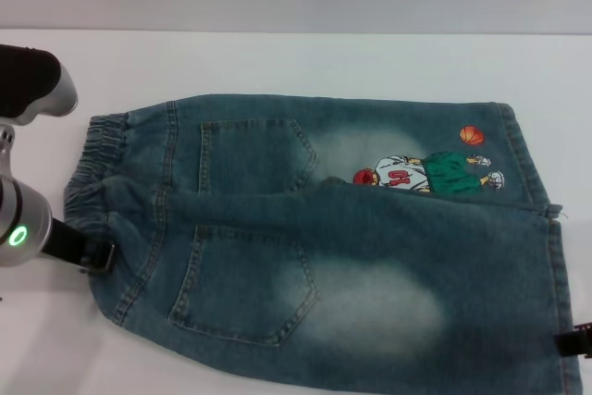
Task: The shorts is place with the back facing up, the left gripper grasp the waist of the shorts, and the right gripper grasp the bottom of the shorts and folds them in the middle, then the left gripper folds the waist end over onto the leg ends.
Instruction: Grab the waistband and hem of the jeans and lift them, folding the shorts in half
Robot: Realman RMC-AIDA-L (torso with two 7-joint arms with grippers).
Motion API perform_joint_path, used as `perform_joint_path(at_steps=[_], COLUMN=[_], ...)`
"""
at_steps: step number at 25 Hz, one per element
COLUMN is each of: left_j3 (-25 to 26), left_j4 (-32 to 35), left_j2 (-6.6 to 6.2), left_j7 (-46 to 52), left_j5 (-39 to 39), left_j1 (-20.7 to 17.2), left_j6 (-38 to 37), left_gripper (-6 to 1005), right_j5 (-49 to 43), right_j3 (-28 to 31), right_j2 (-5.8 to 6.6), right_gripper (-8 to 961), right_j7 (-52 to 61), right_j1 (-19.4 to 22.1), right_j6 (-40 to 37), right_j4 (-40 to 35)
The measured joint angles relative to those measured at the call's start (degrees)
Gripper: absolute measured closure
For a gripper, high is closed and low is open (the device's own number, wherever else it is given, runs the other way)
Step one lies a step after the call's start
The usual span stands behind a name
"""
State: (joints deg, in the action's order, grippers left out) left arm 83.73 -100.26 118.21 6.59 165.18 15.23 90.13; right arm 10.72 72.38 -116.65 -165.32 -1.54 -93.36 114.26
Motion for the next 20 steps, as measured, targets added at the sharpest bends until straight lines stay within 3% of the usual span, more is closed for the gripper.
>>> perform_joint_path(at_steps=[8, 20], left_j3=[-0.1, -0.1], left_j4=[-1.4, -1.4], left_j2=[0.0, 0.0], left_j7=[0.0, 0.0], left_j5=[0.0, 0.0], left_j1=[0.1, 0.1], left_j6=[-0.1, -0.4], left_gripper=[760, 763], right_j5=[0.2, 1.1], right_j3=[-1.2, -2.3], right_j2=[-0.55, -1.12], right_gripper=[300, 302], right_j7=[0.0, 0.0], right_j1=[0.0, -0.6], right_j6=[-0.3, -0.7], right_j4=[-0.2, -1.0])
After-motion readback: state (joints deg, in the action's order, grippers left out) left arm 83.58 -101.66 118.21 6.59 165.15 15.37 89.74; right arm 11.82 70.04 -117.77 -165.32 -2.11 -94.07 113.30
